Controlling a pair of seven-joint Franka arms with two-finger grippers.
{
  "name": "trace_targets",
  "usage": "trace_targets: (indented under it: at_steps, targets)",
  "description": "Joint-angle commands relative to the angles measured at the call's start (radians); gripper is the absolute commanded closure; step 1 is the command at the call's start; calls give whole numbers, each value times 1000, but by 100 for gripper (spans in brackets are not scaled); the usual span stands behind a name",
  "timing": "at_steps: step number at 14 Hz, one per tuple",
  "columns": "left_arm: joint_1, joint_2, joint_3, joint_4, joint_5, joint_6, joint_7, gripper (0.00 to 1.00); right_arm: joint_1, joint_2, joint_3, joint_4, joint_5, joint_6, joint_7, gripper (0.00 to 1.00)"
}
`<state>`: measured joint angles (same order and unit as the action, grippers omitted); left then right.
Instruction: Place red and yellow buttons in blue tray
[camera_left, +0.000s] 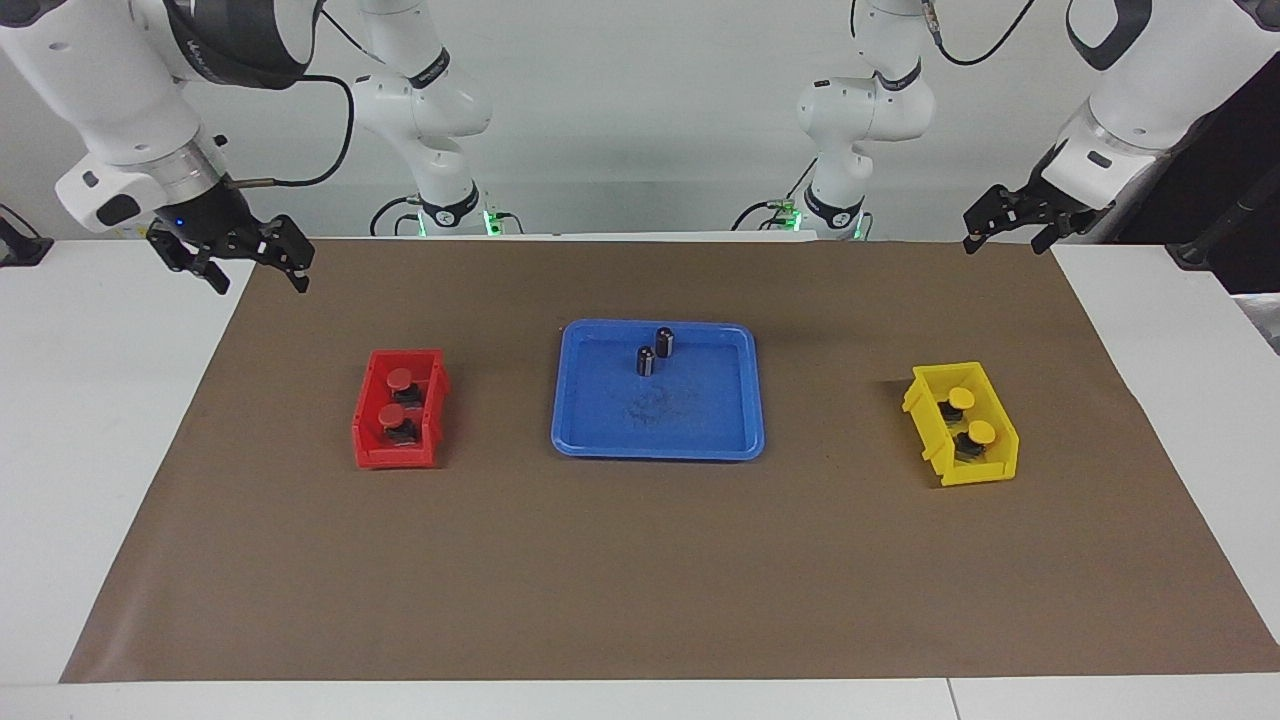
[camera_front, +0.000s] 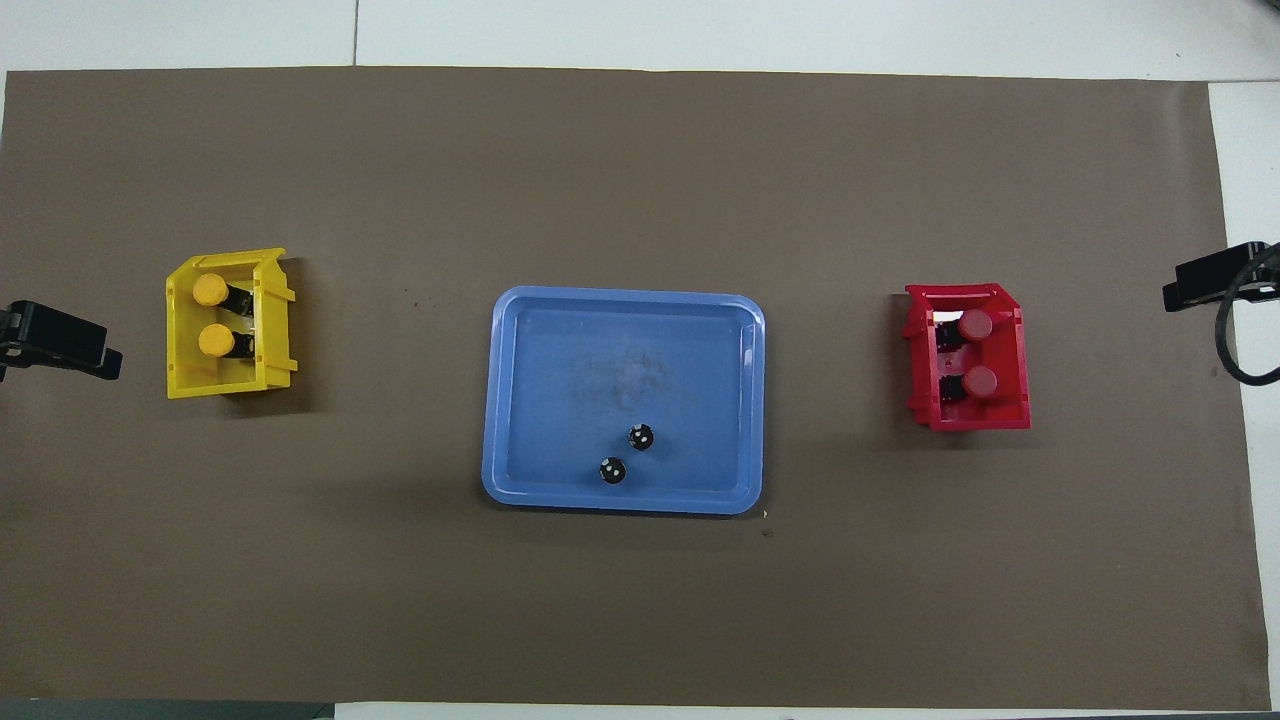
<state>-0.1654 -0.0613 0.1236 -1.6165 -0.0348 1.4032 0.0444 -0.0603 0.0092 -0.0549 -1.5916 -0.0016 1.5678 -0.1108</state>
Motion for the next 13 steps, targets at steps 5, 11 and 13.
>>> trace_targets:
  at_steps: [5,11,13]
  targets:
    - [0,-20,4,-19,24,8,23,0,48,34,18,8,-31,79,2,0]
    - [17,-28,5,-49,26,69,31,0,116,107,21,-115,-17,276,100,17]
    - [17,-34,5,-69,26,85,28,0,117,100,21,-209,-17,371,106,24]
